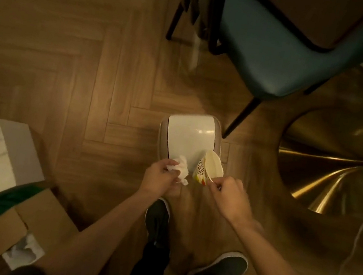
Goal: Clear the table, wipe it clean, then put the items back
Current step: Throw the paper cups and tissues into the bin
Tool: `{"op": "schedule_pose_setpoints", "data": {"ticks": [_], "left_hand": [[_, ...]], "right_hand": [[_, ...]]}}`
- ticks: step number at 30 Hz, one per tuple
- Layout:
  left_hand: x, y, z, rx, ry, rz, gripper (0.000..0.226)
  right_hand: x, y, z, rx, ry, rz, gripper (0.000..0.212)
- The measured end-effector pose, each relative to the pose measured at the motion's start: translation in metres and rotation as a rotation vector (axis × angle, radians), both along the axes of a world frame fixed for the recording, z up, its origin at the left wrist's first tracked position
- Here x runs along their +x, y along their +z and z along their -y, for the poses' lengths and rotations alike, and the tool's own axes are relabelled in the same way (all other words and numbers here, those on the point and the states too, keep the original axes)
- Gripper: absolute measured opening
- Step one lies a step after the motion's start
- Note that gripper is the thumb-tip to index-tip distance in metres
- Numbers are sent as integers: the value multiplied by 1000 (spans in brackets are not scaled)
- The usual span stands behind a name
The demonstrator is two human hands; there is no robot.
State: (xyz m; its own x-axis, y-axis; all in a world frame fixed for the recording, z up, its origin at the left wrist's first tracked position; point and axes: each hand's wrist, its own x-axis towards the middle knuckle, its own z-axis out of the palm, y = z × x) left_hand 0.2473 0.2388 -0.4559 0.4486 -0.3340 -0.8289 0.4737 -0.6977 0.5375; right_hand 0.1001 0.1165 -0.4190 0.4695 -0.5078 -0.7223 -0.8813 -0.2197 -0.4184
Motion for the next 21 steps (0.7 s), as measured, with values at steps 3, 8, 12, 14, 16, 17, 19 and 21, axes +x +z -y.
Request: {"op": "schedule_pose_setpoints", "data": {"ticks": [3, 8, 12, 14, 16, 17, 19, 21], "left_hand": [[1, -13, 9, -23, 31, -26, 26], [4, -23, 29, -74, 2, 39, 39], [7, -31, 40, -52, -88, 96, 35], [7, -34, 42, -43, -155, 105, 39], [6, -36, 43, -33, -218, 101, 44], [6, -36, 44, -31, -232, 89, 45], [5, -38, 46, -28, -241, 47, 47], [6, -42, 47, -18, -213, 8, 48]], "right_hand": [[17, -10, 7, -97, 96, -66, 28], [31, -41, 11, -30, 28, -53, 30], [35, -54, 4, 86, -148, 3, 22], [36, -62, 0, 160, -270, 19, 22], [35, -75, -5, 216, -364, 26, 27], [37, -80, -8, 249, -418, 35, 30], [42, -82, -11, 333, -545, 51, 31], [48, -82, -12, 399, -663, 81, 30]]}}
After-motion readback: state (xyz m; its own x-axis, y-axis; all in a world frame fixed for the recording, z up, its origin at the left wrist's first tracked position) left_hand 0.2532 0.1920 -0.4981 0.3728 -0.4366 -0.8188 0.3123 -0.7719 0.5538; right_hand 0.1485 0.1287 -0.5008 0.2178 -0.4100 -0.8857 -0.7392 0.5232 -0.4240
